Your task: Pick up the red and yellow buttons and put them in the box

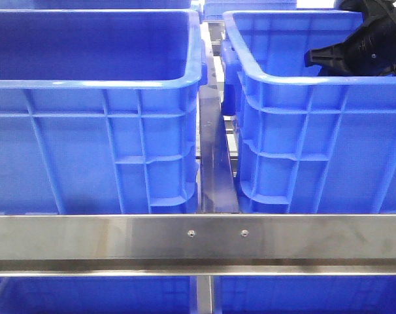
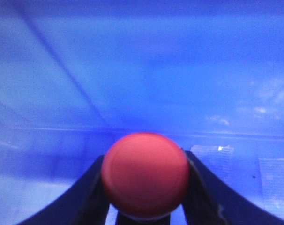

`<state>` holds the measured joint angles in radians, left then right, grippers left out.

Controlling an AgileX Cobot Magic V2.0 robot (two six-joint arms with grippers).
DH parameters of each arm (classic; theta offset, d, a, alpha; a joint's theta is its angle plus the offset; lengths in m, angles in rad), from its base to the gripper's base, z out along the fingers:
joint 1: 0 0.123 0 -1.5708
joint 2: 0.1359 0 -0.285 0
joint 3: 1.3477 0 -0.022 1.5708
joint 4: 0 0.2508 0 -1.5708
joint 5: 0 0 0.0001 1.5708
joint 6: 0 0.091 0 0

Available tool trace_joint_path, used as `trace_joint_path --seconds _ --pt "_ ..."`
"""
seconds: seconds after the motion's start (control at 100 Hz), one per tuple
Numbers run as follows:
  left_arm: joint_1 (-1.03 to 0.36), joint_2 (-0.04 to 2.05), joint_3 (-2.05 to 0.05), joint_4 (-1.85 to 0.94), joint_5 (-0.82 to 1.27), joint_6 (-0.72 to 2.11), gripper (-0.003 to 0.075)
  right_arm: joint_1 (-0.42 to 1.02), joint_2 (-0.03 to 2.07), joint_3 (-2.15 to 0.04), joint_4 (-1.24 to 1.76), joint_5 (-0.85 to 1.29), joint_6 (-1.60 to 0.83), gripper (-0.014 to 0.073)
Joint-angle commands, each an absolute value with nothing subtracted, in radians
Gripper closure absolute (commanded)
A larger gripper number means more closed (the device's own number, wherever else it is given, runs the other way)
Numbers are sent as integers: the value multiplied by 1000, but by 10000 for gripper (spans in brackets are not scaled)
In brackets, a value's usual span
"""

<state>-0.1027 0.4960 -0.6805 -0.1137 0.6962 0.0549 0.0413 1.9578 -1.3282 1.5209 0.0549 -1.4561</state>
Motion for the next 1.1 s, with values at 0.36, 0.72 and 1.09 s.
trace_joint_path --seconds 0.36,0.72,1.09 --pt "-100 500 -704 -122 618 49 739 41 1892 -1360 1533 93 -1467 15" --pt "-100 500 -704 -122 618 49 739 41 1748 -1331 1533 89 -1467 15" --pt "-100 500 -704 -122 618 49 739 41 1415 -1098 1533 81 -1467 22"
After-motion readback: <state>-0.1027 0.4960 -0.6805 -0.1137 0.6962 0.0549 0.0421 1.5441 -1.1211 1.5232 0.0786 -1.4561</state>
